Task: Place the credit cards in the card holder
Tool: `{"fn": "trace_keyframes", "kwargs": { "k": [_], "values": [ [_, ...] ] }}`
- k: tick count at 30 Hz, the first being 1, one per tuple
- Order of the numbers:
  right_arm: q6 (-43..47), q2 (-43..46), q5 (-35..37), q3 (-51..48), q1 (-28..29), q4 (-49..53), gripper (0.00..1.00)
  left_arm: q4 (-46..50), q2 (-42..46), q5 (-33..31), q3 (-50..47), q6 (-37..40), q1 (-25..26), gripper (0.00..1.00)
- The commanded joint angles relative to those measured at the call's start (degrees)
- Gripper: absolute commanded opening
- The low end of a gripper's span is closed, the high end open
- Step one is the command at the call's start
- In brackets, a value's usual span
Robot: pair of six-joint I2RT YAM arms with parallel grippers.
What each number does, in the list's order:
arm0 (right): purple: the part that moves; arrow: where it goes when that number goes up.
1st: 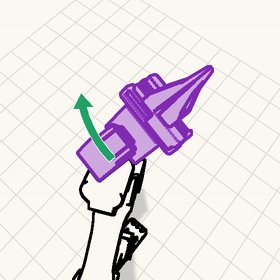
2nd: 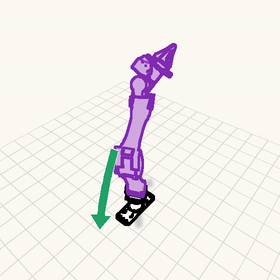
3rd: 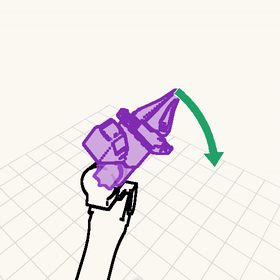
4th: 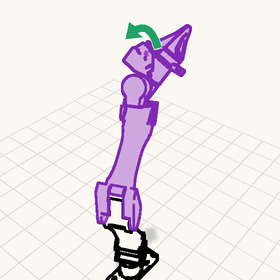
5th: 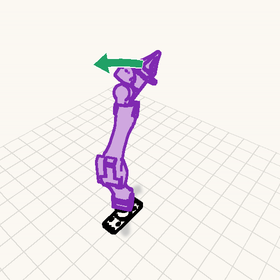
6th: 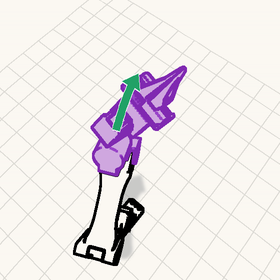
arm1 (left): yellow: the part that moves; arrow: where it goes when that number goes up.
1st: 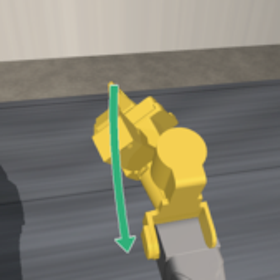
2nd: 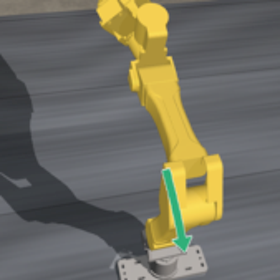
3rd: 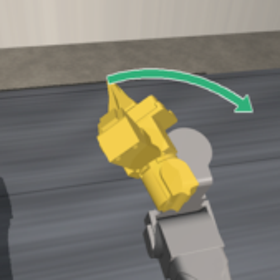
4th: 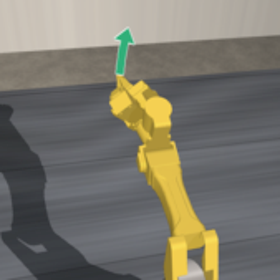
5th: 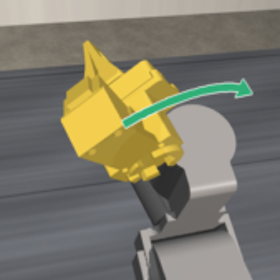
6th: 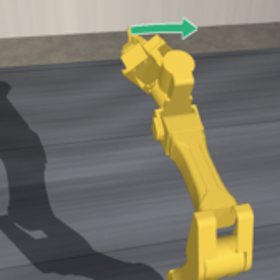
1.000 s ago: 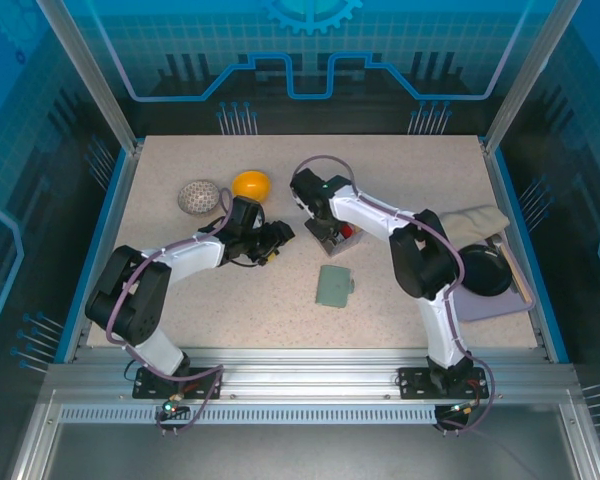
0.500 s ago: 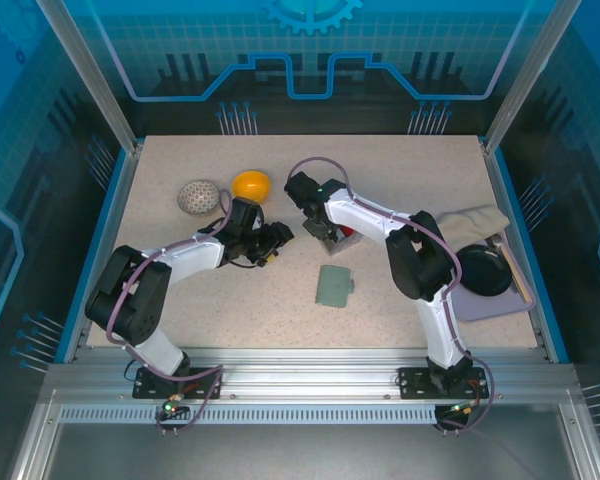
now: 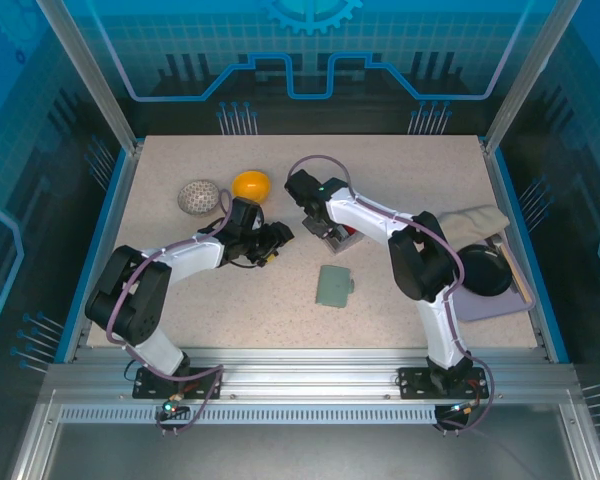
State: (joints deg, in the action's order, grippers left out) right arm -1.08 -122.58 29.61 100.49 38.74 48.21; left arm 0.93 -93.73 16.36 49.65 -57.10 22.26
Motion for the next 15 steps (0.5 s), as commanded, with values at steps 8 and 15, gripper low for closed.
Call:
{"fn": "trace_keyframes", "kwargs": {
  "k": [8, 15],
  "values": [
    [0.1, 3.8, -0.6, -0.7, 0.2, 1.5, 0.14, -0.5, 0.1, 1.3, -0.9, -0.5, -0.5, 0.65],
    [-0.9, 7.0, -4.8, -0.4, -0.6, 2.8, 0.1, 0.0, 0.4, 1.5, -0.6, -0.3, -0.5, 0.65]
  ]
}}
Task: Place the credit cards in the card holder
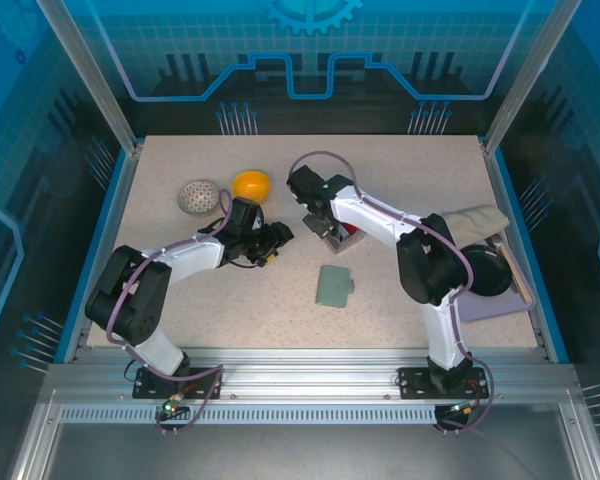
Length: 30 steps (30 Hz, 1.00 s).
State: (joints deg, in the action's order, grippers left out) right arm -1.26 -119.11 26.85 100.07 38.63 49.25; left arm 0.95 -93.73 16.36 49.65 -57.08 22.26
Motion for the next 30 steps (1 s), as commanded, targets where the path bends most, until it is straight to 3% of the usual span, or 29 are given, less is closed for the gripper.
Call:
{"fn": "trace_keyframes", "kwargs": {
  "k": [1, 11, 15, 18, 21, 30],
  "values": [
    [-0.9, 3.8, -2.7, 0.0, -0.8, 1.8, 0.1, -0.1, 0.4, 1.5, -0.6, -0.3, -0.5, 0.65],
    [-4.2, 8.7, -12.7, -0.9, -3.6, 2.2, 0.02, -1.7, 1.9, 3.0, -0.8, 0.4, -0.5, 0.65],
    [-10.2, 16.5, -25.8, -4.9, -7.2, -1.5, 0.01, -6.7, 4.4, 5.9, -1.3, 0.4, -0.5, 0.66],
    [-18.1, 23.5, -41.8, -12.1, -12.5, -9.5, 0.01, -12.2, 6.1, 8.7, -1.4, -0.9, -0.5, 0.7],
    [-27.0, 29.6, -53.3, -19.7, -17.6, -18.5, 0.01, -17.7, 6.2, 12.9, -0.2, -2.4, -0.4, 0.74],
    [-41.5, 35.2, -67.3, -30.2, -24.7, -33.3, 0.02, -30.7, 0.5, 22.6, 7.3, -7.0, 2.9, 0.76]
  ]
}}
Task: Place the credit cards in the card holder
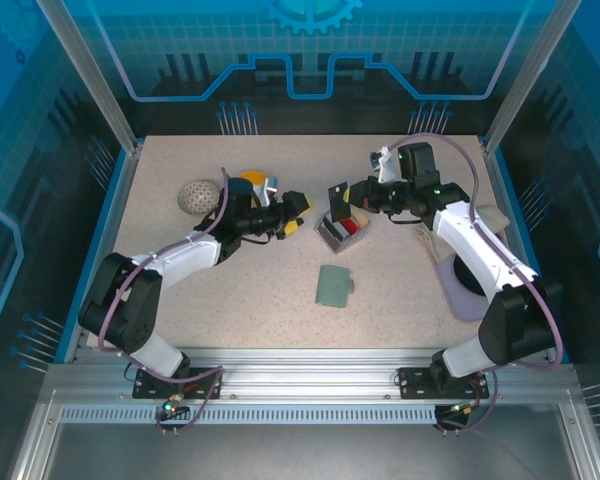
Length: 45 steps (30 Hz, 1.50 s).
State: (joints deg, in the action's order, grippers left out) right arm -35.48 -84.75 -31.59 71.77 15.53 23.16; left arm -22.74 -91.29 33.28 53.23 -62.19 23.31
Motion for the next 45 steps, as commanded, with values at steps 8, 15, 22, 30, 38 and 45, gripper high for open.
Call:
{"fn": "trace_keyframes", "kwargs": {
  "k": [8, 15, 22, 30, 38, 45],
  "values": [
    [-12.3, 0.5, -13.4, -4.9, -3.1, -12.9, 0.02, -8.3, -3.7, 5.9, 7.2, -2.5, 3.6, 0.58],
    [-12.8, 0.2, -15.7, -6.0, -4.0, -13.3, 0.09, -9.0, -4.2, 6.6, 6.8, -2.4, 3.4, 0.14],
    [-9.5, 0.0, -20.6, -5.6, -5.2, -11.7, 0.22, -9.7, -4.4, 8.5, 6.9, -2.2, 2.9, 0.0],
    [-7.3, -2.0, -25.1, -4.8, -6.2, -11.9, 0.26, -13.2, -5.6, 12.7, 7.9, -4.0, 2.6, 0.0],
    [-7.4, -1.6, -25.8, -5.6, -7.3, -12.9, 0.14, -15.3, -6.0, 13.0, 7.2, -5.7, 2.2, 0.0],
    [0.9, 3.0, -19.7, -5.1, -7.0, -2.1, 0.01, 2.3, -4.4, 6.4, 7.8, 0.4, 1.7, 0.37]
  ]
}}
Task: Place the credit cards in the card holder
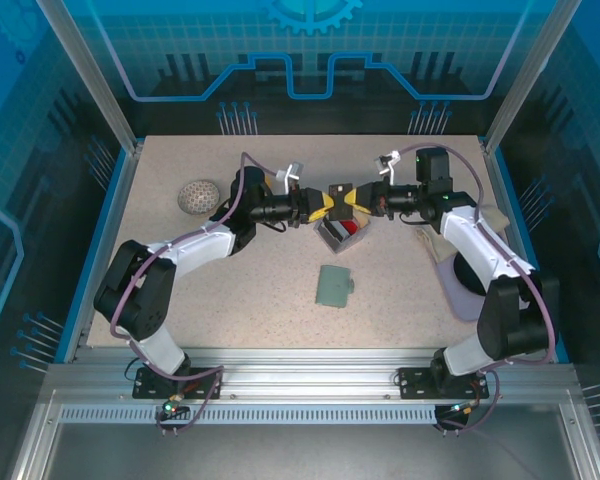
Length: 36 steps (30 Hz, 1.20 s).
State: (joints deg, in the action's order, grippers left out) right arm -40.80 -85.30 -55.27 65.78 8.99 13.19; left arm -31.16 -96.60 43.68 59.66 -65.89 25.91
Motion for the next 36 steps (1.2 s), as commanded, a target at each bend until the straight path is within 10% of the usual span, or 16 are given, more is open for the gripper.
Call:
{"fn": "trace_keyframes", "kwargs": {
  "k": [1, 12, 19, 36],
  "values": [
    [7.8, 4.2, 7.2, 1.0, -0.4, 11.1, 0.0, 13.9, 1.5, -5.9, 1.3, 5.6, -0.9, 0.44],
    [3.5, 10.8, 41.1, -11.8, 12.8, 19.0, 0.0, 37.3, 7.2, -20.4, -4.0, 13.9, -0.3, 0.61],
    [-2.0, 6.3, 45.5, -16.8, 20.1, 13.5, 0.0, 41.3, 6.4, -22.1, -3.7, 16.1, 2.9, 0.62],
    [-0.8, 2.2, 48.1, -19.7, 16.7, 13.8, 0.01, 43.1, -5.8, -19.7, 1.1, 18.6, 9.9, 0.62]
  ]
}}
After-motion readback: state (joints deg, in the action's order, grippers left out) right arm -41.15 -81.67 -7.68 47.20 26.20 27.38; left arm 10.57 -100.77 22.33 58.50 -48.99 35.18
